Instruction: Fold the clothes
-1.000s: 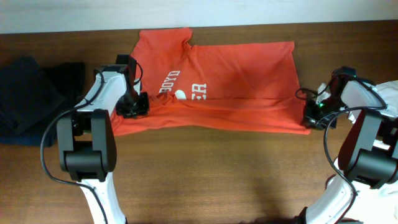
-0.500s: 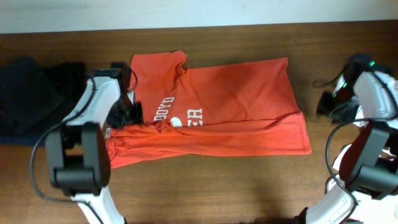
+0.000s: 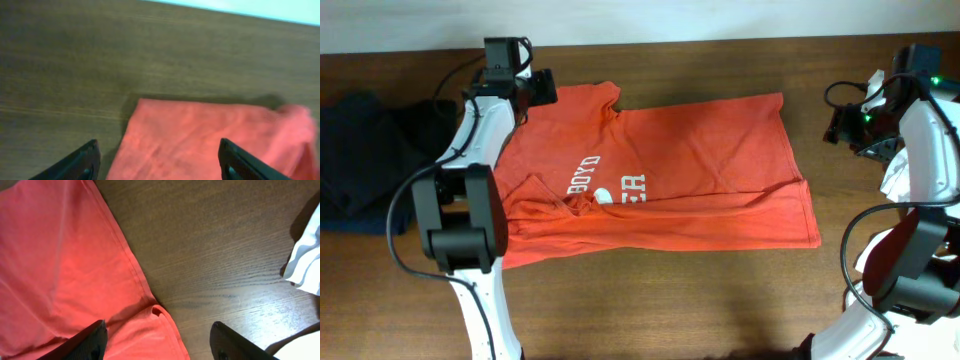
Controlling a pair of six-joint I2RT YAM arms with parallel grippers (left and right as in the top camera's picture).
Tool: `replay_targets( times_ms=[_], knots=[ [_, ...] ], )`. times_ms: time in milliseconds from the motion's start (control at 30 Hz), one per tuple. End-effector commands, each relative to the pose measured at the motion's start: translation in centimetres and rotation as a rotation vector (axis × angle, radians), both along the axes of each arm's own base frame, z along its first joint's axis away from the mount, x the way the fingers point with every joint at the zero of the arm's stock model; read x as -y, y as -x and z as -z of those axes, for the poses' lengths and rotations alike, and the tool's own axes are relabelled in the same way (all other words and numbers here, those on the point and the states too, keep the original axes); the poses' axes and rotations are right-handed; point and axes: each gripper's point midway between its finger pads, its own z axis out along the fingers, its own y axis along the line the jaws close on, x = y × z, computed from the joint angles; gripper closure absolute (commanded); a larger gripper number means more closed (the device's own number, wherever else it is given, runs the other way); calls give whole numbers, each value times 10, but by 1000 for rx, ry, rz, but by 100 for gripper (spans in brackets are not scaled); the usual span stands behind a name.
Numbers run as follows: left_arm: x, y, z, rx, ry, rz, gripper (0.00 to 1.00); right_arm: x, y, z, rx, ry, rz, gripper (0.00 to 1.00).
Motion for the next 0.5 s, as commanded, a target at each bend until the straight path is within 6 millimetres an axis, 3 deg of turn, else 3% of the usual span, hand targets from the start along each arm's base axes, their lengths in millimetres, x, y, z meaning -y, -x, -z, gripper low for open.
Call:
replay_targets(
  times_ms=[0, 67, 167, 233, 267, 300, 400, 467],
  knots=[
    [-3, -14, 26, 15, -5, 12, 25, -3, -2, -11, 25, 1, -16, 30],
    [-3, -15, 46, -1, -5, 13, 27, -4, -1, -10, 19, -1, -16, 31],
    [0, -14, 67, -20, 8, 24, 41, -4, 1, -10, 13, -3, -16, 30],
    [6, -15, 72, -18, 36, 48, 56, -4, 1, -10, 13, -2, -16, 31],
    [6, -13, 74, -28, 37, 49, 78, -4, 0, -10, 16, -1, -16, 31],
    [8, -11, 75, -38, 45, 55, 91, -4, -1, -10, 20, 0, -16, 31],
    [17, -9, 72, -44, 94, 93, 99, 0, -12, -13, 66, 16, -16, 30],
    [7, -4, 57, -60, 108, 66, 99, 3, -30, -12, 122, 33, -22, 28]
  ],
)
